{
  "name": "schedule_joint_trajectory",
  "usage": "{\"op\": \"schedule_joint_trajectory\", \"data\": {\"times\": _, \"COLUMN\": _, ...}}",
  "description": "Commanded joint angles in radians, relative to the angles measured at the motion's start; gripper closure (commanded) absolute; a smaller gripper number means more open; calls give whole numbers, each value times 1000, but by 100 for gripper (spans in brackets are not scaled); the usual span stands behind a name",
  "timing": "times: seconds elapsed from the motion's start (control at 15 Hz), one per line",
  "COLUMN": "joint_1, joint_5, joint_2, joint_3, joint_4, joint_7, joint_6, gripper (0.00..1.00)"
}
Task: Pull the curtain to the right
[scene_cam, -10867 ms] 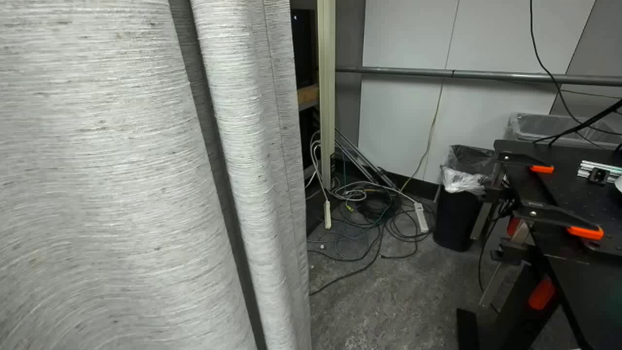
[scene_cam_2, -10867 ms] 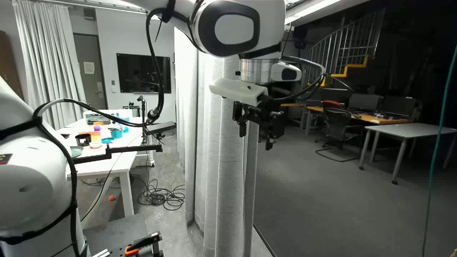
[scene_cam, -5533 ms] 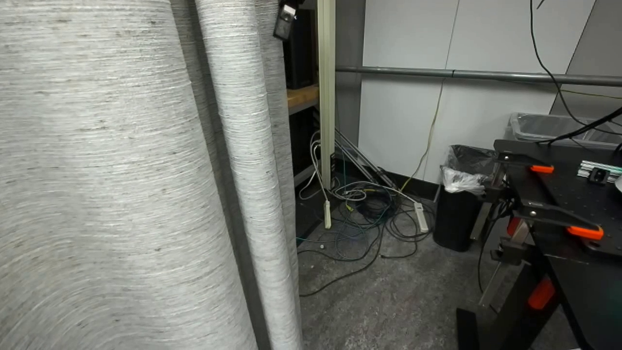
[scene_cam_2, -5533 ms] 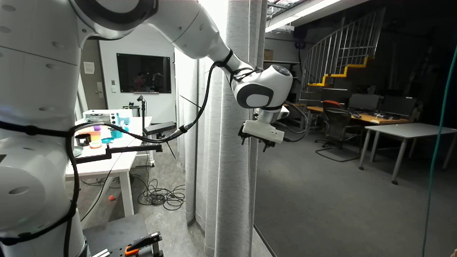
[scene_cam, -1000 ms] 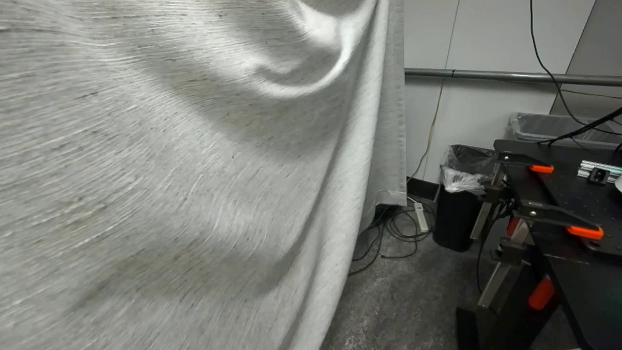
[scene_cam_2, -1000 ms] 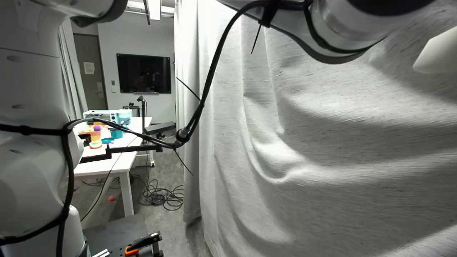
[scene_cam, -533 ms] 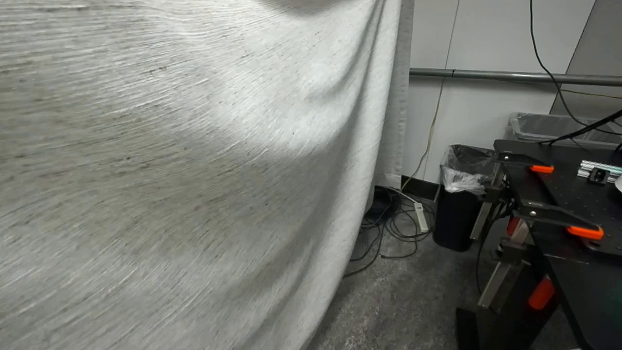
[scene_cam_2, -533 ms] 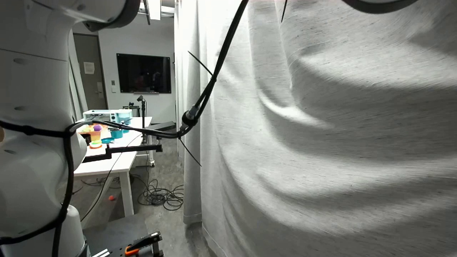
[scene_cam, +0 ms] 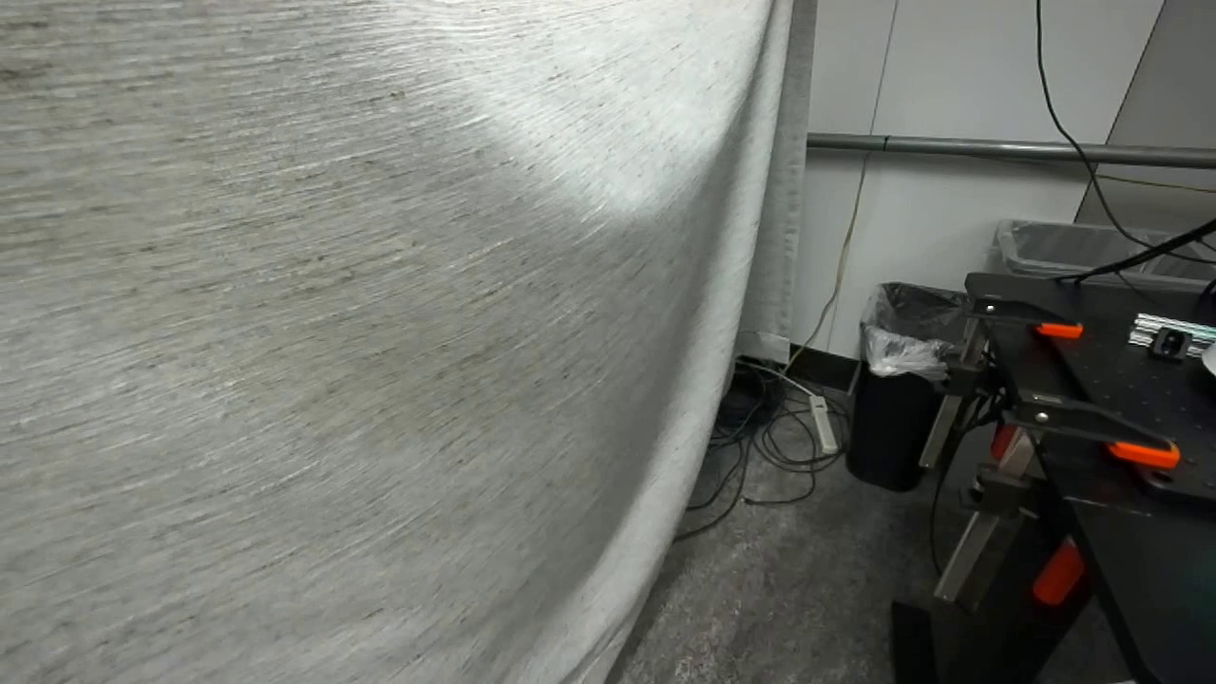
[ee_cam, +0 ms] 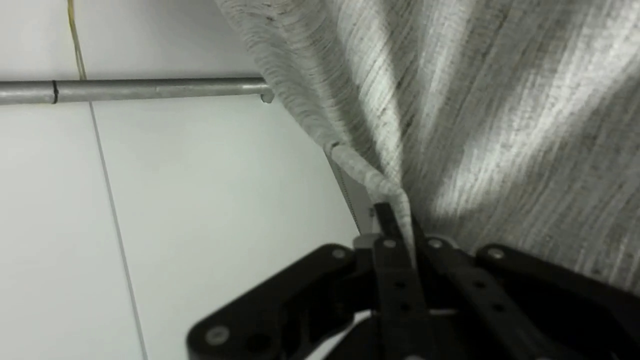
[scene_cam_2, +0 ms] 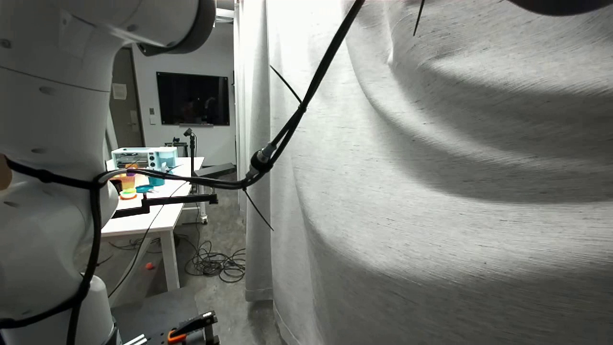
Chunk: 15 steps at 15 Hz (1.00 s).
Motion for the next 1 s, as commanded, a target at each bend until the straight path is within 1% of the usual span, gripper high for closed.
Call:
{"op": "schedule_joint_trajectory", "data": {"times": 0.0, "joint_1": 5, "joint_5": -12, "joint_2": 65, "joint_3": -41, "joint_4": 104, "joint_7": 131, "joint_6": -42, "gripper": 99}}
{"op": "schedule_joint_trajectory", "data": {"times": 0.13, "joint_1": 2, "joint_5": 13, "joint_2": 70, "joint_3": -31, "joint_4": 116, "joint_7": 167, "joint_6": -65, "gripper": 99}}
{"op": "schedule_joint_trajectory", "data": {"times": 0.2, "joint_1": -18, "joint_5": 22, "joint_2": 71, "joint_3": -4, "joint_4": 129, "joint_7": 181, "joint_6": -84, "gripper": 99}}
{"op": "schedule_joint_trajectory", "data": {"times": 0.4, "joint_1": -29, "joint_5": 28, "joint_2": 70, "joint_3": 18, "joint_4": 147, "joint_7": 210, "joint_6": -125, "gripper": 99}}
{"op": "schedule_joint_trajectory", "data": {"times": 0.6, "joint_1": -32, "joint_5": -7, "joint_2": 74, "joint_3": 18, "joint_4": 162, "joint_7": 205, "joint_6": -154, "gripper": 99}}
{"op": "schedule_joint_trajectory", "data": {"times": 0.93, "joint_1": -37, "joint_5": -4, "joint_2": 79, "joint_3": 22, "joint_4": 178, "joint_7": 218, "joint_6": -172, "gripper": 99}}
